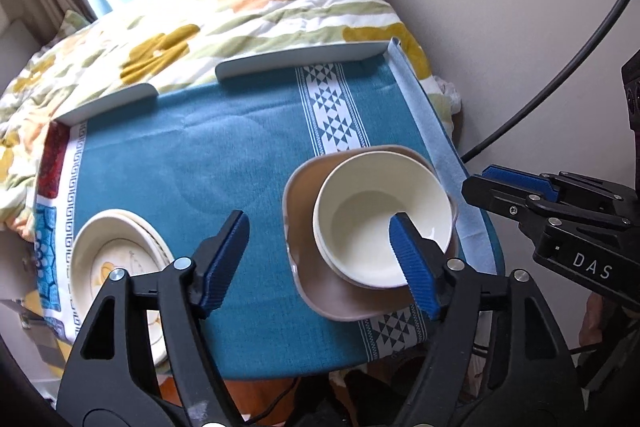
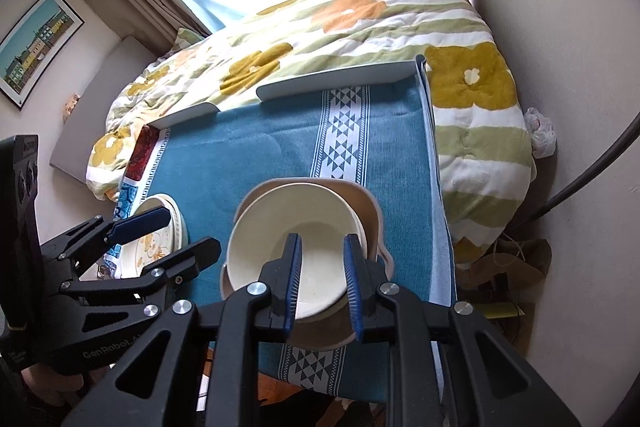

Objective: Organize plates and bowls

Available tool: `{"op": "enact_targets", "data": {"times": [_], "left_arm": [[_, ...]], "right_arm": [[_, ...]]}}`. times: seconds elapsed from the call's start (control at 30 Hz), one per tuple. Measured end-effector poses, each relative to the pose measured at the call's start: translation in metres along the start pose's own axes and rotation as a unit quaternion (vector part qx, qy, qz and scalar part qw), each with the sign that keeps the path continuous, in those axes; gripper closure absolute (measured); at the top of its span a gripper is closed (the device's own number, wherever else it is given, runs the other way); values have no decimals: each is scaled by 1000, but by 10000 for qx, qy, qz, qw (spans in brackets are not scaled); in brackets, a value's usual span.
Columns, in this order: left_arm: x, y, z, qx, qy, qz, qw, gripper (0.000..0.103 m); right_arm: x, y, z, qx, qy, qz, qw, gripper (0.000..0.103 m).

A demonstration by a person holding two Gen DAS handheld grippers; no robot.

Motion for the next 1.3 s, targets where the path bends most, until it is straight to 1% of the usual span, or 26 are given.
{"op": "enact_targets", "data": {"times": [0.03, 0.07, 0.1, 0.13, 0.17, 0.23, 0.3, 0.37, 0.43, 0.57, 0.7, 0.73, 0.8, 0.87, 1.0, 1.07, 1.1, 1.13, 1.2, 1.27, 1.3], "left_arm": [[-1, -1, -5, 33, 10, 65, 10000, 24], [-2, -1, -10, 45, 24, 151, 9999, 15], [-3, 0, -13, 53, 35, 261, 9996, 10], [-5, 1, -13, 31, 10, 380, 9993, 1], [-9, 4, -12, -40, -55, 462, 9989, 0], [-19, 13, -3, -317, -142, 480, 9982, 0], [-25, 22, 7, -552, -54, 435, 9975, 0], [-29, 29, 13, -705, 9, 431, 9966, 0], [-29, 35, 18, -819, 1, 578, 9950, 0], [-24, 46, 33, -1048, -163, 1008, 9892, 0], [-27, 54, 51, -1313, -230, 1108, 9849, 0], [-28, 56, 55, -1364, -238, 1125, 9840, 0], [-31, 58, 62, -1457, -215, 1101, 9829, 0], [-29, 58, 69, -1541, -108, 1044, 9825, 0], [-25, 60, 80, -1685, 24, 1061, 9800, 0], [-21, 63, 86, -1771, 74, 1098, 9780, 1], [-18, 65, 89, -1815, 126, 1117, 9770, 1], [-16, 67, 92, -1852, 162, 1131, 9760, 2], [-11, 71, 97, -1957, 211, 1141, 9738, 14], [-8, 77, 103, -2101, 284, 1101, 9710, 38], [-5, 78, 105, -2118, 384, 1032, 9711, 43]], "right_arm": [[0, -1, -7, 79, -11, -1, 10000, 52], [-1, -3, -12, 167, -11, -18, 9999, 24], [-2, -5, -18, 258, -10, -50, 9997, 13], [-3, -6, -24, 328, 17, -96, 9994, 2], [-2, -5, -27, 297, 70, -162, 9994, 1], [-1, 0, -28, 26, 182, -323, 9993, 1], [4, 4, -28, -60, 404, -446, 9982, 1], [9, 12, -24, -199, 610, -585, 9962, 1], [17, 23, -16, -369, 729, -633, 9946, 1], [35, 36, 0, -689, 1219, -779, 9871, 1], [45, 49, 21, -1121, 1248, -797, 9826, 2], [46, 52, 26, -1218, 1274, -816, 9810, 3], [47, 55, 35, -1382, 1290, -881, 9780, 11], [47, 58, 45, -1557, 1256, -904, 9756, 21], [47, 61, 61, -1830, 1157, -950, 9716, 31], [46, 63, 68, -1934, 1073, -960, 9705, 39], [45, 64, 72, -1988, 1038, -961, 9698, 41], [44, 65, 76, -2034, 1002, -967, 9692, 44], [43, 67, 82, -2107, 932, -989, 9681, 50], [41, 69, 88, -2180, 797, -1000, 9675, 60], [39, 70, 90, -2220, 715, -1012, 9671, 63]]}}
Point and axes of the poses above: each gripper's, at about its wrist camera, not at the fingertips, and z roughly the way its jaws point, x to its right, y to its underside, the point moved 10 cm from there along z, roughly the way its jaws point, and after that the axes turned 2 degrees about z, right-handed, at the moved point
